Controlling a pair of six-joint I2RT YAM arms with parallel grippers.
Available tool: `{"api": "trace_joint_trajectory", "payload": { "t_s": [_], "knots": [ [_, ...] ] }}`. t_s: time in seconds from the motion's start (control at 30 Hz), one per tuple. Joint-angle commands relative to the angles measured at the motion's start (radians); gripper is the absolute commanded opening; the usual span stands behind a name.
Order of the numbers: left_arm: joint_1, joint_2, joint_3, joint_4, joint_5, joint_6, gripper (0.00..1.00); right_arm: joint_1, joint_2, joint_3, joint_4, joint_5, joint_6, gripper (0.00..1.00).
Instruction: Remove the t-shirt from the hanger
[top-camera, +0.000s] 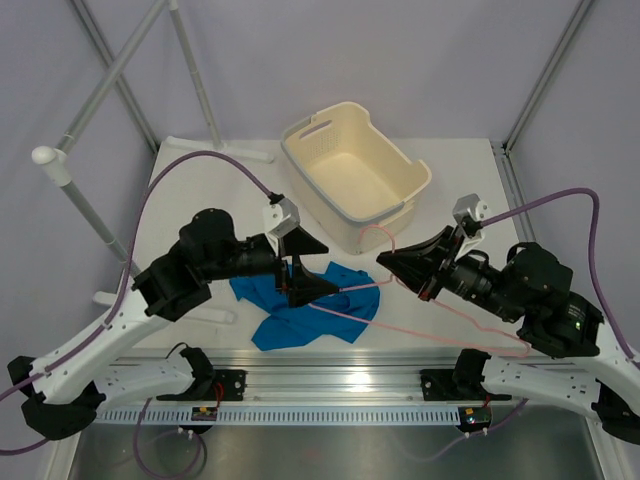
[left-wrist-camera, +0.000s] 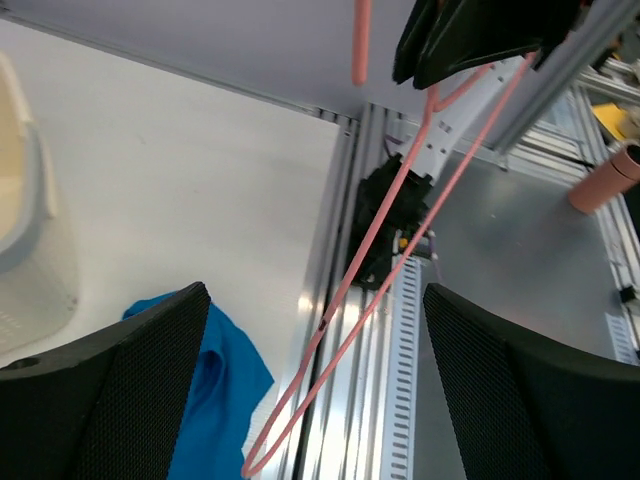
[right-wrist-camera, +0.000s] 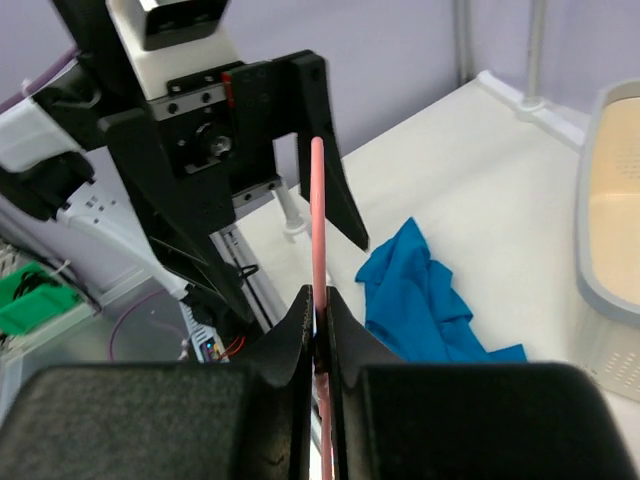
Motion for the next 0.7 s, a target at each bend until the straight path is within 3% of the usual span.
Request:
{"api": "trace_joint_trajectory", "payload": {
  "t_s": [0.0,0.13,0.23,0.37,0.67],
  "knots": [
    [-0.005,-0.070,0.021,0.033,-0.213,-0.027,0.91,-0.004,-0.037,0.019,0.008,0.157,0.019,0.00],
    [-0.005,-0.070,0.030,0.033,-0.171,-0.033,0.94,-0.005,-0.049,0.019,0.008,0.175,0.027,0.00],
    [-0.005,-0.027,0.041,0.034,-0.091,-0.020,0.94,-0.004,-0.032,0.036,0.014,0.056,0.021,0.00],
    [-0.009,0.037,0.059,0.039,0.122,-0.016,0.90,-0.004,-0.014,0.050,0.027,-0.069,0.029,0.00],
    [-0.086,0.059,0.059,0.053,0.125,0.020,0.76,-0.004,-0.026,0.042,0.067,-0.098,0.052,0.00]
  ]
}}
